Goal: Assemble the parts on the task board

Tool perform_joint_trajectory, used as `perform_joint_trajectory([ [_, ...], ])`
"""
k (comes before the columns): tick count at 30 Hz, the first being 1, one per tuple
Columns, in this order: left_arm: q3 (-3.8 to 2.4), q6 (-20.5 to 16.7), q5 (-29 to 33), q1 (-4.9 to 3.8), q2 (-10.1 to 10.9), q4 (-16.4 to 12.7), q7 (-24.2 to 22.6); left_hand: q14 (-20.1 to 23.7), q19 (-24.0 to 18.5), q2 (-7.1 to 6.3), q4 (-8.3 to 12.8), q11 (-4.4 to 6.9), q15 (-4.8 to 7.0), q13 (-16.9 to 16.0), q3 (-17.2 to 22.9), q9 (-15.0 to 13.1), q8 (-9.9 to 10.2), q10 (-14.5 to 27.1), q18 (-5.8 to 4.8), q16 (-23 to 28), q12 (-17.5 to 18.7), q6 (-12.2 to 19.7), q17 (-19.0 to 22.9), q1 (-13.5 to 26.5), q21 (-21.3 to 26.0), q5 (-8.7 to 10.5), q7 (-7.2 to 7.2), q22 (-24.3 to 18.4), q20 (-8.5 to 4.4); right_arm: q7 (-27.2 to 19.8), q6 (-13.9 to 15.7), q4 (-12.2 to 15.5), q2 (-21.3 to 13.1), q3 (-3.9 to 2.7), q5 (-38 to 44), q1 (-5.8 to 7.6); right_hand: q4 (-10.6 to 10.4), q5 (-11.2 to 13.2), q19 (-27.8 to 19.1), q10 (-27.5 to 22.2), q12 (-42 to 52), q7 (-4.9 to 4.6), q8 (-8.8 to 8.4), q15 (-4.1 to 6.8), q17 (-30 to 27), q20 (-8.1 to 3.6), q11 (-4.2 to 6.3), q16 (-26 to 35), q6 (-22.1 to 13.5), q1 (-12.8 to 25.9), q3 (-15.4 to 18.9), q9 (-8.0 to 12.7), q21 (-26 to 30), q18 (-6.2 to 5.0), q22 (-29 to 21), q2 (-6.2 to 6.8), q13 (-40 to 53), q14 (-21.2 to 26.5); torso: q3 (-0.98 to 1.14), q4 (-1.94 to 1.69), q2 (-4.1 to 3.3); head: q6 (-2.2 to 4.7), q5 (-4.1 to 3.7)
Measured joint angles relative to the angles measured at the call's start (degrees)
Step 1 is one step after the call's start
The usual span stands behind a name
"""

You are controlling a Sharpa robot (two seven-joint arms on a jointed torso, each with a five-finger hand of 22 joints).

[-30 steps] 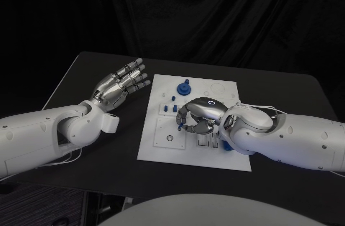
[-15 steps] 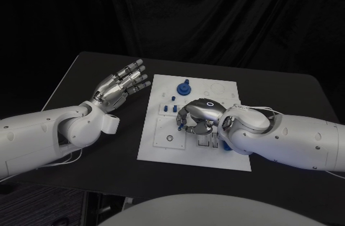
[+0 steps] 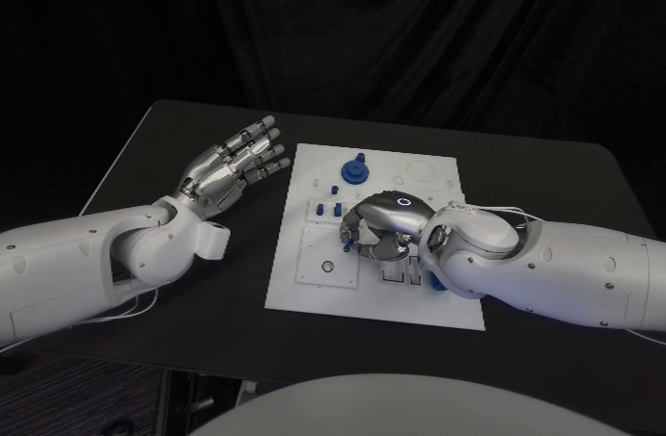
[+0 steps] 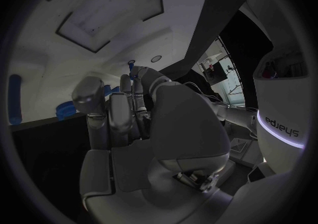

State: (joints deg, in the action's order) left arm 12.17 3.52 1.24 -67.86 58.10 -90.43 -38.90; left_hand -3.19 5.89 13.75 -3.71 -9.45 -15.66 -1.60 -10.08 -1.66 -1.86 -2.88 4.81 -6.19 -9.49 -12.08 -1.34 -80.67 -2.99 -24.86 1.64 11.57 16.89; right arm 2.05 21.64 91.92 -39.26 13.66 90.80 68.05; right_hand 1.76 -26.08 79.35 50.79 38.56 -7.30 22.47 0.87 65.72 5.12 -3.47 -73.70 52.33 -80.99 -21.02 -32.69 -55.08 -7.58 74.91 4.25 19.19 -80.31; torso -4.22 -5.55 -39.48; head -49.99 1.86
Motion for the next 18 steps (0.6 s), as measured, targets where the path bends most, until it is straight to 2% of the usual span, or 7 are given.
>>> perform_joint_trajectory([
  [14, -0.02, 0.1, 0.0, 0.09, 0.0, 0.1, 0.0, 0.0, 0.0, 0.00, 0.0, 0.00, 0.00, 0.0, 0.0, 0.0, 0.0, 0.0, 0.00, 0.0, 0.0, 0.0, 0.0, 0.0, 0.0, 0.00, 0.00, 0.0, 0.00, 0.0, -0.8, 0.0, 0.2, -0.04, 0.2, -0.03, 0.0, 0.0, 0.0, 0.0, 0.0, -0.08, -0.01, 0.00, -0.1, 0.00, -0.01, 0.0, 0.1, 0.0, 0.0, 0.0, -0.3, 0.00, 0.0, 0.00, 0.0, 0.0, -0.02, 0.08, 0.02, 0.00, 0.12],
  [18, -0.02, 0.1, 0.0, 0.11, 0.0, 0.1, 0.0, 0.0, 0.0, 0.00, 0.0, 0.00, 0.00, 0.0, 0.0, 0.0, 0.0, 0.0, 0.00, 0.0, 0.0, 0.2, 0.0, 0.0, 0.0, 0.00, 0.20, 0.0, 0.00, 0.1, -1.2, 0.0, 0.2, -0.03, 0.2, -0.04, 0.0, 0.0, 0.0, 0.0, 0.0, -0.08, -0.02, 0.00, -0.1, 0.00, -0.02, 0.0, 0.1, 0.0, 0.0, 0.1, -0.3, 0.00, 0.0, 0.00, 0.0, 0.0, -0.02, 0.08, 0.02, 0.00, -0.05],
])
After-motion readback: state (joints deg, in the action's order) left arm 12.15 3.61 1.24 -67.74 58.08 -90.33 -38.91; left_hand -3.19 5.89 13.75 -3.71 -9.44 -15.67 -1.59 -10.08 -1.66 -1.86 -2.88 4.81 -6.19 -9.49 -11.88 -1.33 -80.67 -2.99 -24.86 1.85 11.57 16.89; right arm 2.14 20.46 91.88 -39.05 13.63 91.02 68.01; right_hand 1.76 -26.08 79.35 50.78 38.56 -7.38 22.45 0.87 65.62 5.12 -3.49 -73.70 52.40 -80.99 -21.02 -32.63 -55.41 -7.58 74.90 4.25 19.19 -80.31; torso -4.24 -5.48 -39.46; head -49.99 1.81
